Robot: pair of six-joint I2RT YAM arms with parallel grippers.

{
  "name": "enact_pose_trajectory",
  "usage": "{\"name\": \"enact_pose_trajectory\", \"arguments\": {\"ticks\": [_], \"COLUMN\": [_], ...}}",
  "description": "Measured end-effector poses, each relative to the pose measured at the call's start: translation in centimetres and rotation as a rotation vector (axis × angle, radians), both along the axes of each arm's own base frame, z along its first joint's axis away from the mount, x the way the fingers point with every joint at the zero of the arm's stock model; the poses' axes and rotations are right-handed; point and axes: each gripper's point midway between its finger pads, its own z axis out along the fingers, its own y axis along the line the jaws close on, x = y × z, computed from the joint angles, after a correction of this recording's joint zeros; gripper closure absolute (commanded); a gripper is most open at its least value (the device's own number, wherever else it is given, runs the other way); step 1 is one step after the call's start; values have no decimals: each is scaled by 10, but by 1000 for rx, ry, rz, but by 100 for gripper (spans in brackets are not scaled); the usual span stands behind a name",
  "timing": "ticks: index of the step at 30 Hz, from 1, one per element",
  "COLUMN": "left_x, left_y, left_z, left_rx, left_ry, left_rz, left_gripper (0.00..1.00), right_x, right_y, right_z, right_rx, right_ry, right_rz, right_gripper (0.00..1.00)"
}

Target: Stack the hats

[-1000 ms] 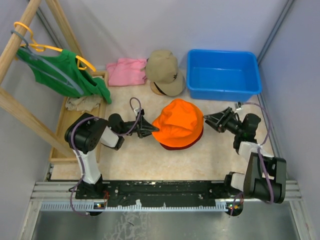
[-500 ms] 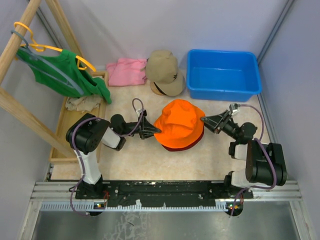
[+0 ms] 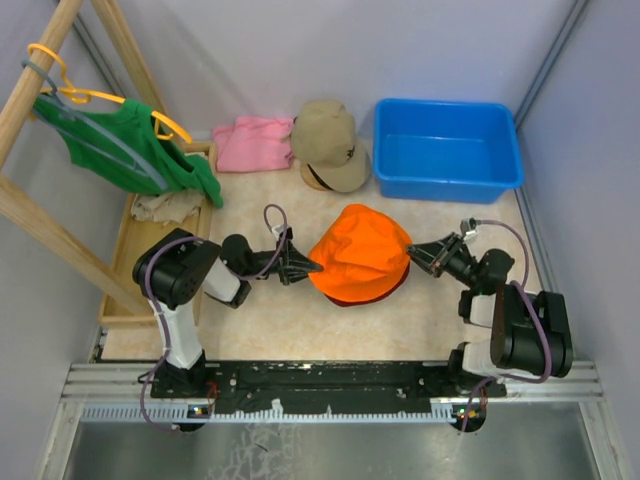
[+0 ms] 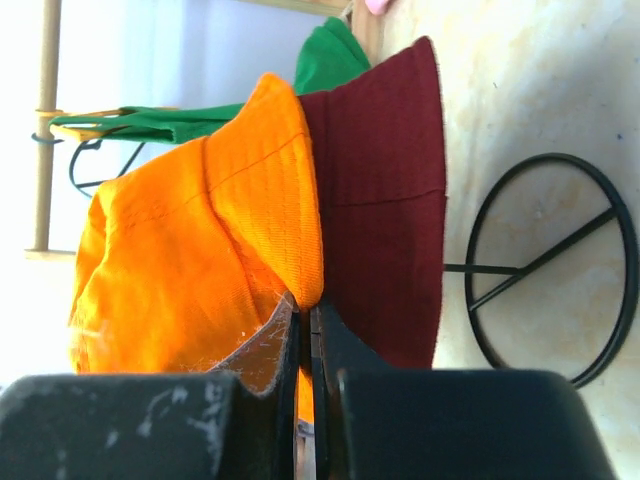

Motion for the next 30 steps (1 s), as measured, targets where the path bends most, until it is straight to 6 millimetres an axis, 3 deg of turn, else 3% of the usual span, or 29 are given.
{"name": "enact_pose_trajectory", "arguments": {"ticks": [5,10,15,19,26,30], "left_x": [-7,-11,-22,-29,-25,-18], "left_y": [3,2,-6,-6,15,25], "left_z": [-11,-16,-12,-5,22,25], "left_rx": [21,29,24,16,-21,-23], "left_ry": [14,15,-1,-5,-81,-97], "left_rz": [10,19,-4,-3,69,109], "left_gripper": [92,90,74,67,64,62], "right_x": [1,11,28,47,59,66], "right_y": [-1,-1,4,4,7,10], "right_z": [-11,-4,7,14,2,9], "right_rx": [-59,-82,-102,-132,-131,-133], "right_ry": [12,-5,-2,-20,33,18], "right_rz": [10,29,44,51,92,102], "right_gripper": [100,100,96,93,80,64]}}
